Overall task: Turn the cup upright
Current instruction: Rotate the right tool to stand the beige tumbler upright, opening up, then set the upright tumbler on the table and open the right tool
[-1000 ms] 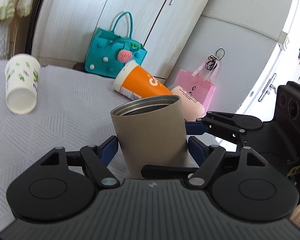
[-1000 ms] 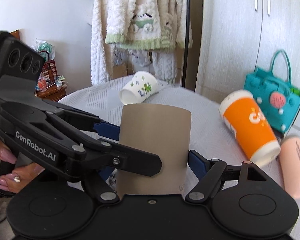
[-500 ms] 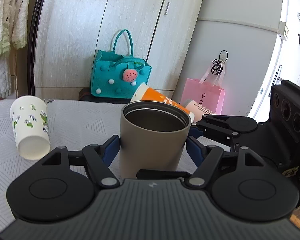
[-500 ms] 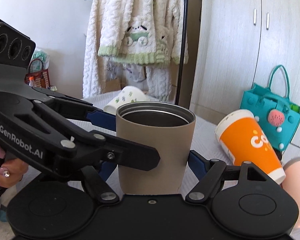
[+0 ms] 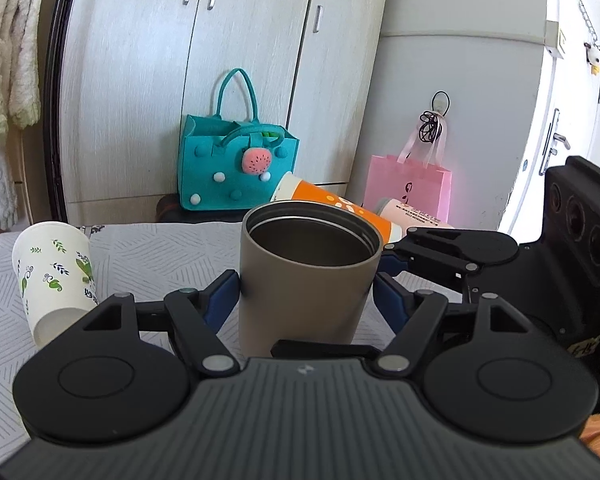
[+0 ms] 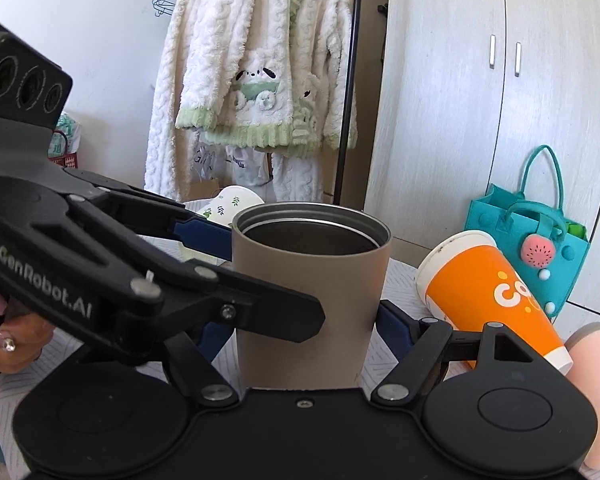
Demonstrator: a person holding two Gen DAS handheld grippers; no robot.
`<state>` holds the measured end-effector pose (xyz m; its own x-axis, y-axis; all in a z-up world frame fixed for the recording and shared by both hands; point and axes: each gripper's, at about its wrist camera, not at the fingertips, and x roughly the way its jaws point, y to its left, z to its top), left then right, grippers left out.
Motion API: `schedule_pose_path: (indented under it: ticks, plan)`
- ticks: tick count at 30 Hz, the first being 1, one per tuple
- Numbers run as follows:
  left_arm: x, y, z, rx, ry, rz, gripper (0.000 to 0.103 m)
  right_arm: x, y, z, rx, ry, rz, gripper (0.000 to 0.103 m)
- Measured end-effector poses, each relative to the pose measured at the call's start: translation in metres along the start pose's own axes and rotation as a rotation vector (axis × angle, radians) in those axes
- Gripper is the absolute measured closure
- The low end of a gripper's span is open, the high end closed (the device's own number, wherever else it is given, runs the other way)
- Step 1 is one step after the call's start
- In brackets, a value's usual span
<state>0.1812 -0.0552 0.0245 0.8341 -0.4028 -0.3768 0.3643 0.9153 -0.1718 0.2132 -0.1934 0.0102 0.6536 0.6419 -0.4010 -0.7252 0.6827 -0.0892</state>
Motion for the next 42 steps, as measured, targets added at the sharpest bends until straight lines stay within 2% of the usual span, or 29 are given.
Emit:
schedule_pose_path:
  ticks: [7,16,23,31,42]
  plan:
    - [0.0,-0.003,0.0,-0.003,0.003,0.008,0.029,-0.001,0.003,-0.001,0.002,0.004,-0.018,0.022]
    - [-0.009,0.001,-0.002,-0.085,0.015,0.017,0.026,-0.016,0.012,0.003,-0.014,-0.006,-0.062,0.021]
    - [-0.035,-0.01,0.003,-0.079,0.014,0.057,0.026,-0.045,0.028,0.008,-0.003,-0.033,-0.128,0.02]
    - [-0.081,-0.025,0.006,-0.064,0.008,0.12,0.021,-0.085,0.053,0.007,0.021,-0.1,-0.153,0.018]
    - [-0.127,-0.028,-0.01,-0.103,0.024,0.167,0.018,-0.116,0.08,0.0,0.127,-0.099,-0.194,0.017]
